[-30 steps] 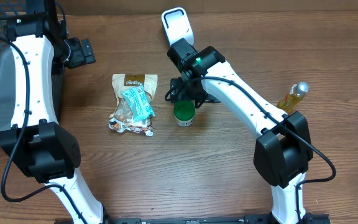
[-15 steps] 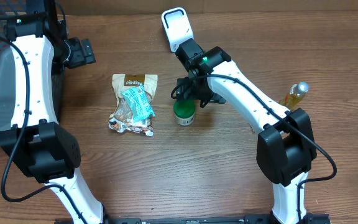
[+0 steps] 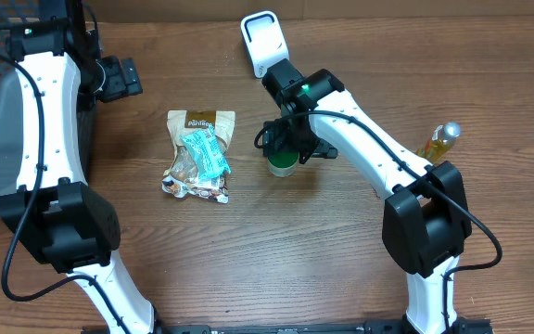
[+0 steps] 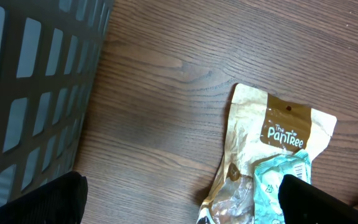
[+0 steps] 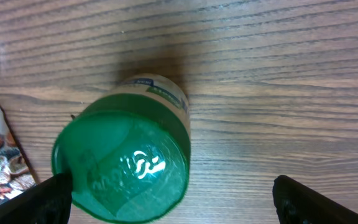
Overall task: Scan the item barcode
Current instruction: 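Lower the right gripper around the green-lidded jar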
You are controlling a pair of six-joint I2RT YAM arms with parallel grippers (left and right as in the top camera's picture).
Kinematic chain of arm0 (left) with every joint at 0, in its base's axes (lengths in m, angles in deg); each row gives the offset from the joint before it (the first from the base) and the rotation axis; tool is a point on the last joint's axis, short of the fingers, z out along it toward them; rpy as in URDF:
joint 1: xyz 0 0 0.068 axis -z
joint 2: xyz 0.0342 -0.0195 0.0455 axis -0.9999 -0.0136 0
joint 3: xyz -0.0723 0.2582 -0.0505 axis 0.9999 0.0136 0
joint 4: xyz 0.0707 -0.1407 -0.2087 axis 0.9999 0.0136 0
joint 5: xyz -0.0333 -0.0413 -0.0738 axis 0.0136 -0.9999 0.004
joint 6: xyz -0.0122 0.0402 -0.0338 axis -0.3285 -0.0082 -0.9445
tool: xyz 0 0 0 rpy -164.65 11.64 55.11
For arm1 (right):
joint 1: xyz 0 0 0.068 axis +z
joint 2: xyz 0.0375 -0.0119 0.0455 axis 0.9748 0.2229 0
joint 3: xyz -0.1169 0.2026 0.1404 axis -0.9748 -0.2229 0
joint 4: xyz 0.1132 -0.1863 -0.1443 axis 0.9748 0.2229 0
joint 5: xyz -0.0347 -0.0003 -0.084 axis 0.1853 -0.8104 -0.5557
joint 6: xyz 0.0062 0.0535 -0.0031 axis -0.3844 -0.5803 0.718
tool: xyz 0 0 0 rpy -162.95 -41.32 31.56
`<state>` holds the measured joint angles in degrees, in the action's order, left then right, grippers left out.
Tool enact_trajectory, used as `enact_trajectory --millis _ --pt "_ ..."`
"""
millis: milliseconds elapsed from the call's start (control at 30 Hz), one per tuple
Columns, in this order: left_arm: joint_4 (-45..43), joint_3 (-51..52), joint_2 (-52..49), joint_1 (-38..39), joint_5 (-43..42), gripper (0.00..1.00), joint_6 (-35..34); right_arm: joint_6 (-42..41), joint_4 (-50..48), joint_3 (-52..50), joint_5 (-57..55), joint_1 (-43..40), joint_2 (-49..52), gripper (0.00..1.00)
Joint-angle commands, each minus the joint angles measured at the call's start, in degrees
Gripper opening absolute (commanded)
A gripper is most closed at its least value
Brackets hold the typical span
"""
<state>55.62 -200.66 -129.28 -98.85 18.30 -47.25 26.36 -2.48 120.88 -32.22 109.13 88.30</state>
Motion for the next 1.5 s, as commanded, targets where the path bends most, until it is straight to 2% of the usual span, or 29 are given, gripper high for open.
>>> enact_trajectory --millis 0,200,333,700,1200,1367,1467 --pt "0.02 -1.14 -0.02 -0.09 -0.22 0.99 1.07 4.11 -0.2 2.91 -0.9 0.13 0.13 1.0" --pt "0.02 -1.14 -0.02 -0.09 -0.22 1.0 1.07 18.12 -1.36 2.95 -0.94 0.15 0.13 1.0" --pt "0.02 -1.14 -0.02 -0.09 -0.22 1.0 1.07 19.52 -2.38 2.93 -0.87 0.17 0.13 1.0" --pt "0.02 -1.14 -0.02 -0.04 -0.22 1.0 1.07 36.22 -2.08 2.89 0.11 0.15 0.15 1.0" --pt "0.02 -1.14 -0.02 -0.09 -0.22 1.0 1.07 41.66 -2.89 2.91 1.05 0.39 0.13 1.0" --pt "0.02 -1.14 -0.02 -0.09 -0.22 1.0 1.07 50.64 -1.4 2.89 7.02 0.48 0.13 1.0" --pt "0.02 -1.14 -0.02 -0.09 -0.2 0.99 1.07 50.62 -1.42 2.89 7.06 0.48 0.15 1.0"
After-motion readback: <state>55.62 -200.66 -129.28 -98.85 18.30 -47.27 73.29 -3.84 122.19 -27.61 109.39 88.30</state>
